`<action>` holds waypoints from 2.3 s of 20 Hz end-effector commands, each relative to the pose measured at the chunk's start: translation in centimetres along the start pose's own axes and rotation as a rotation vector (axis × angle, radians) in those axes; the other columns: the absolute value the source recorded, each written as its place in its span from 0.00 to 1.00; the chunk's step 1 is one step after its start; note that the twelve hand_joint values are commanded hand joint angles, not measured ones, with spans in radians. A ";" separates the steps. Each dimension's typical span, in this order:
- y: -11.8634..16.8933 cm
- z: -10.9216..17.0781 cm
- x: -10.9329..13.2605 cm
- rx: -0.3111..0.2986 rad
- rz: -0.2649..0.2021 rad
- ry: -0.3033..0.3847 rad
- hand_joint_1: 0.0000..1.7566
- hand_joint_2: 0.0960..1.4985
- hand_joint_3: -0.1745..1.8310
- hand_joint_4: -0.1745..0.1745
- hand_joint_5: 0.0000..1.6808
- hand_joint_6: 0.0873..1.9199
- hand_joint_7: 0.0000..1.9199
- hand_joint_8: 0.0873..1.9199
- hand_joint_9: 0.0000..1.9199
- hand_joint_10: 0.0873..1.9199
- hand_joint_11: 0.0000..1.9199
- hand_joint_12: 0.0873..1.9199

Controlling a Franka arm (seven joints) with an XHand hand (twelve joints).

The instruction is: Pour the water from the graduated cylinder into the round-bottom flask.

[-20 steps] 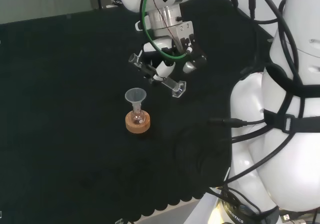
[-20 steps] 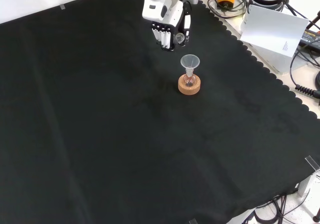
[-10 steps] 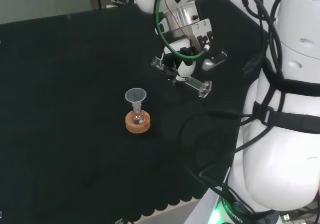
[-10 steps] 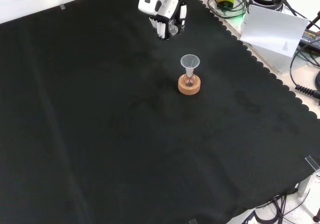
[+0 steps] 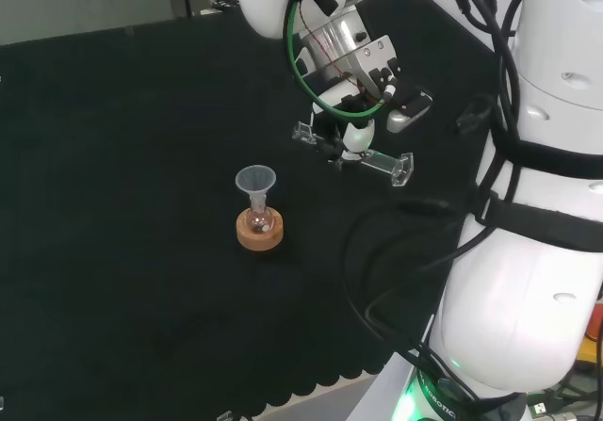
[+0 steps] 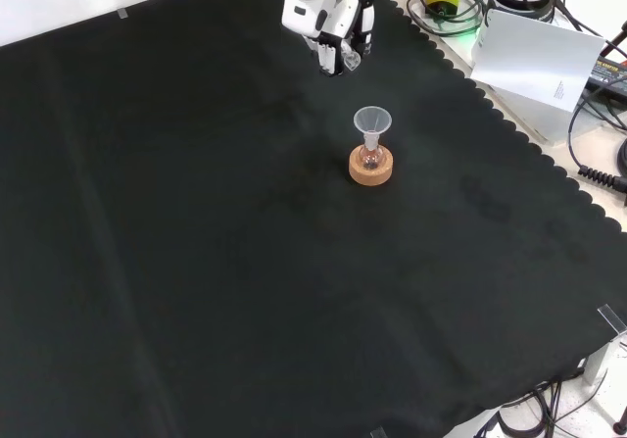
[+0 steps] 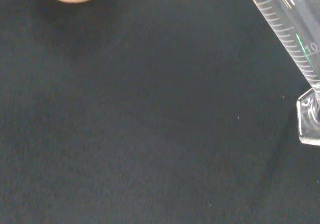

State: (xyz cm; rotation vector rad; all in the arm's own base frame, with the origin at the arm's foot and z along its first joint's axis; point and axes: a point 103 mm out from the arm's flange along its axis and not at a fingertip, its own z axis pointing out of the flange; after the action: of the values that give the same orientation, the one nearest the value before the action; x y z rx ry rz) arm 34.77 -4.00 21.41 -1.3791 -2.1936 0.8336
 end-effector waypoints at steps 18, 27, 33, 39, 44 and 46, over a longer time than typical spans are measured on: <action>1.1 -0.4 2.6 0.177 0.036 -0.094 0.70 0.77 0.09 0.00 0.50 0.61 0.46 0.61 0.72 0.06 0.63 0.36; 1.8 -0.9 3.3 0.240 0.051 -0.112 0.70 0.77 0.09 0.00 0.50 0.61 0.46 0.61 0.72 0.06 0.63 0.36; 2.1 -1.4 3.6 0.282 0.063 -0.121 0.70 0.77 0.09 0.00 0.50 0.61 0.46 0.61 0.72 0.06 0.63 0.36; 2.4 -1.7 3.8 0.332 0.073 -0.131 0.70 0.77 0.09 0.00 0.50 0.61 0.46 0.61 0.72 0.06 0.63 0.36; 2.6 -2.0 4.2 0.355 0.078 -0.146 0.70 0.77 0.09 0.00 0.50 0.61 0.46 0.61 0.72 0.06 0.63 0.36; 2.6 -2.2 4.4 0.356 0.078 -0.152 0.70 0.77 0.09 0.00 0.50 0.61 0.46 0.61 0.72 0.06 0.63 0.36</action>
State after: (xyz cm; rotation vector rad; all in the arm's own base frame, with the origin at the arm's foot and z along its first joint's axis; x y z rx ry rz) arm 35.93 1.23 21.21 -1.2651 -1.9844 1.3046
